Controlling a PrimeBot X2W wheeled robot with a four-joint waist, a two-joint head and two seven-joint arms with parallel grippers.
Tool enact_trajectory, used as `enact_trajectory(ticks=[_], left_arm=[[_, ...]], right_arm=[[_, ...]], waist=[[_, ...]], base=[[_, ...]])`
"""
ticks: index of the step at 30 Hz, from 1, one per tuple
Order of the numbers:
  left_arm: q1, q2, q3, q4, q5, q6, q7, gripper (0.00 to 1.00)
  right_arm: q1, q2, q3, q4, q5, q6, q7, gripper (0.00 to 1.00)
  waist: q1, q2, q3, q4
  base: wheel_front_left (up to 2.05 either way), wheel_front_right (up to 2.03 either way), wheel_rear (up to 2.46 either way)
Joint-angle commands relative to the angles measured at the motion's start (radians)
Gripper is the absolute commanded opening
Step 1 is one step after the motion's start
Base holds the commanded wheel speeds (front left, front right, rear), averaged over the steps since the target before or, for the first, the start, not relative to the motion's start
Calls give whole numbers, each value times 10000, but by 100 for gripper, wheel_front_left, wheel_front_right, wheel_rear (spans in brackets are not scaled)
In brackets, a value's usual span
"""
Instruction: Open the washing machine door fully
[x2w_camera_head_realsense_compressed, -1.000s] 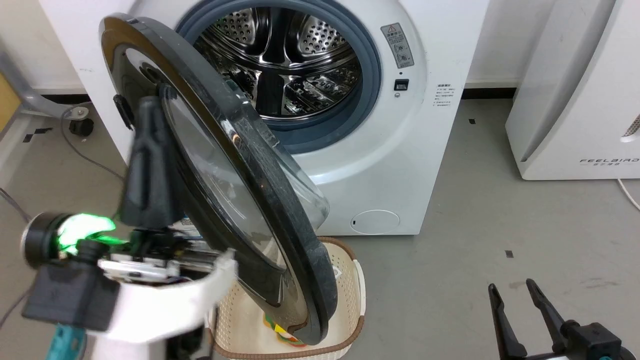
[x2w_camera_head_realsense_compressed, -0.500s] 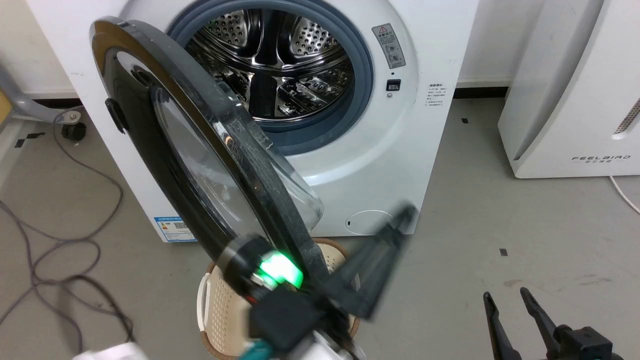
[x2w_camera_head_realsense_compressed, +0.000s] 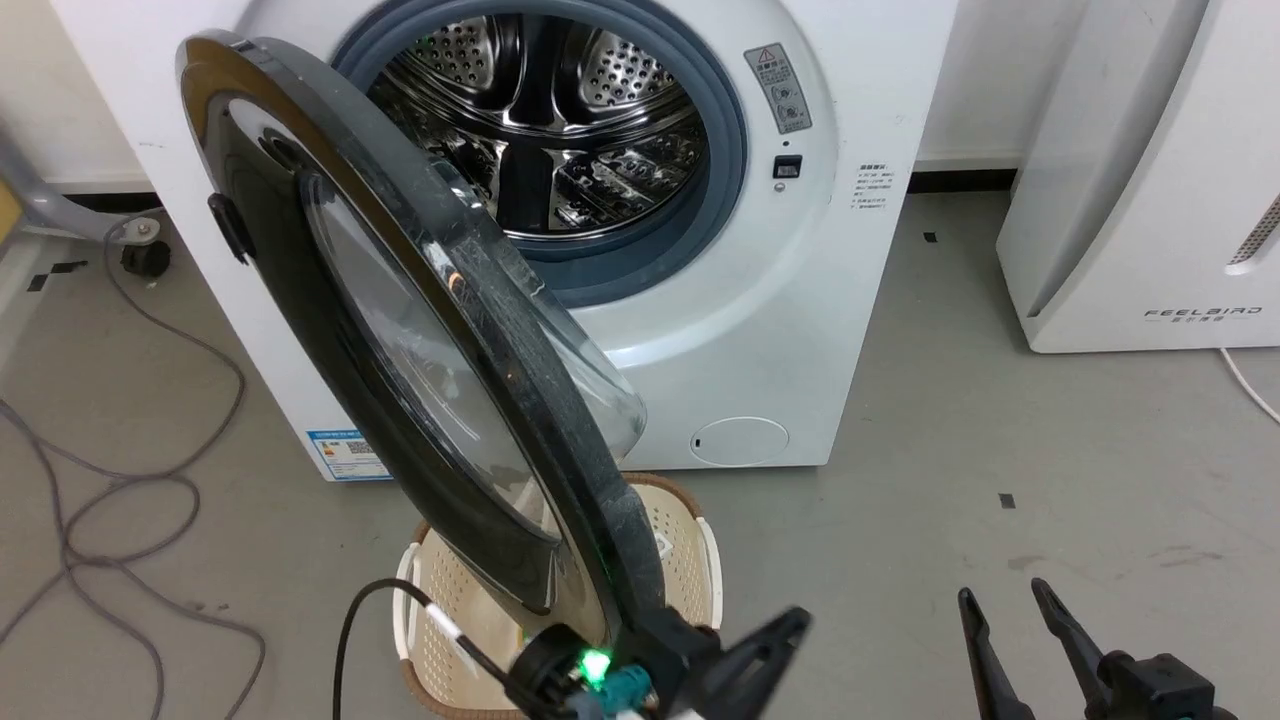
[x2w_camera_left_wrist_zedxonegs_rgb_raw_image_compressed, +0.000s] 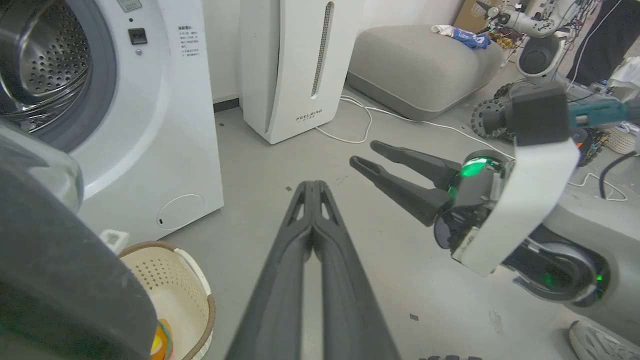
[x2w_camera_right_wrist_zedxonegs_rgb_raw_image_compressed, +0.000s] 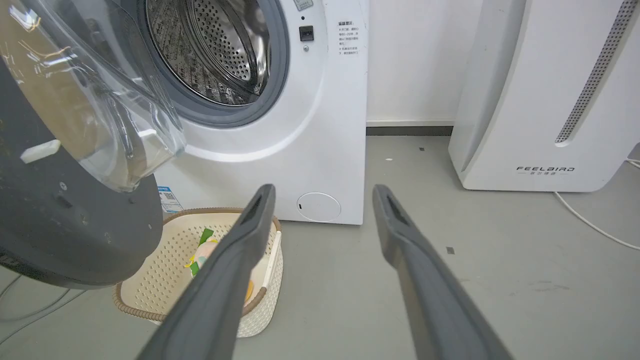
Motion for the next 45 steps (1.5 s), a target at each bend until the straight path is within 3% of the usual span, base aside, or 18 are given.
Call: enact_trajectory(ticks=[1,11,16,31,45], left_arm=[[-228,-54,151,291,39,113,-189,0],[-1320,-336,861,1846,139,866,-1732,0],[-1170,-325,985,2209,24,1123,-1909,0],[-293,192,1190,1842,86,1715,-1923,0],[1265,735,1417,807,417,2736,-2146,0]], right_arm=[[-105,41,23,27,109,8,25,100],[-126,41,36,196,329,8,129,100],[-100,41,-17,345,412,8,201,100],[-73,41,-124,696,658,8,398,100],[-177,41,-47,619,579,8,570,100]], waist=[[0,0,13,-5],[0,0,74,-28],[0,0,69,54],[0,0,-55,506],[0,0,21,1294]], base=[[0,0,0],[0,0,0],[0,0,0],[0,0,0],[0,0,0]])
